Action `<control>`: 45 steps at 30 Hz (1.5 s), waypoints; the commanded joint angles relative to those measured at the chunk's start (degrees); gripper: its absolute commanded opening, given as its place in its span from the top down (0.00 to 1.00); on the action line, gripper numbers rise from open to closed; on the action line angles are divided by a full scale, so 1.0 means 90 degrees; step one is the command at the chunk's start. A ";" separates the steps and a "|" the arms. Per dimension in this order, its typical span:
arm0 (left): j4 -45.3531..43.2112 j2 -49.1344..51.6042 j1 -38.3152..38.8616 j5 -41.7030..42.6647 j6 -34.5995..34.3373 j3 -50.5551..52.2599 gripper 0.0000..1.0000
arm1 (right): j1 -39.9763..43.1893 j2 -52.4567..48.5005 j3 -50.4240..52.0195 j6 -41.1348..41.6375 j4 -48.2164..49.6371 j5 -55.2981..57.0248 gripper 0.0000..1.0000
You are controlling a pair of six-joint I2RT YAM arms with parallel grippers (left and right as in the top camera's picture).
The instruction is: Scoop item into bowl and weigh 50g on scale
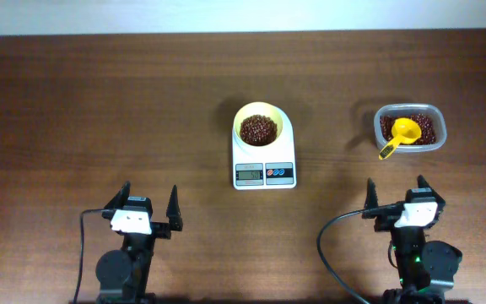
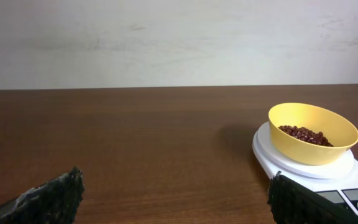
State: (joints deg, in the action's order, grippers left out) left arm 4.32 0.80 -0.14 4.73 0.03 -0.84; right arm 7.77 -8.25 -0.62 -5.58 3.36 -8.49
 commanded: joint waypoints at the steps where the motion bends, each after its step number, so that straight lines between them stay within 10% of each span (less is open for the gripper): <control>1: 0.0007 -0.0044 -0.0044 0.0046 0.0078 0.0034 0.01 | -0.0155 0.0763 0.0034 0.0461 -0.0678 0.0580 0.01; 45: 0.0007 -0.0044 -0.0044 0.0046 0.0075 0.0034 0.01 | -0.0274 0.0882 0.0034 0.0724 -0.0879 0.0879 0.01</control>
State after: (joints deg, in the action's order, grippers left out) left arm 4.32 0.78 -0.14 4.73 0.03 -0.84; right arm 5.74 -0.89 -0.62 0.27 -4.23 -1.30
